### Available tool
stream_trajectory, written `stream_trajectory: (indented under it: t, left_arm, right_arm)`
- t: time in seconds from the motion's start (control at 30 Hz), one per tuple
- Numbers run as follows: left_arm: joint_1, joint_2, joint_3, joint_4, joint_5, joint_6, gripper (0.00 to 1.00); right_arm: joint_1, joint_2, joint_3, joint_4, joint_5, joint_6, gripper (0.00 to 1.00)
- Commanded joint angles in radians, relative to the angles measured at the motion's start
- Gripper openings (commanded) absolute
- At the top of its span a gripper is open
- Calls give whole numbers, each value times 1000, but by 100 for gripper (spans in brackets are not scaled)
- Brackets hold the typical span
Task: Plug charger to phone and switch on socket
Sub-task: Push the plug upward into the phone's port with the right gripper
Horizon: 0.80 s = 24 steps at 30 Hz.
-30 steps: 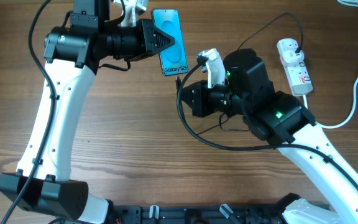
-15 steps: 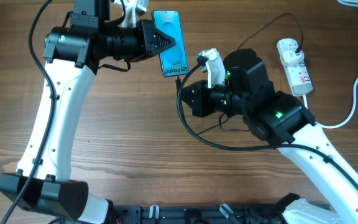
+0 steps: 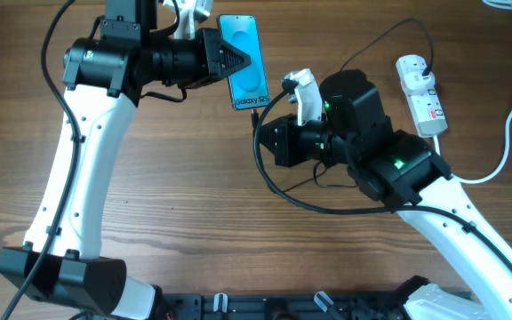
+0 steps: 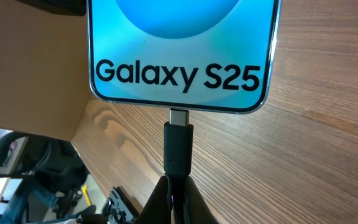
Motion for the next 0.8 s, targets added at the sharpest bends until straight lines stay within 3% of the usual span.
stream_trajectory:
  t: [0.0, 0.77]
  left_arm:
    - [-5, 1, 4, 7, 39, 13, 4]
    - [-5, 1, 4, 6, 39, 19, 4]
  right_arm:
    - [2, 1, 16, 6, -13, 10, 4]
    - [2, 1, 16, 12, -20, -36, 4]
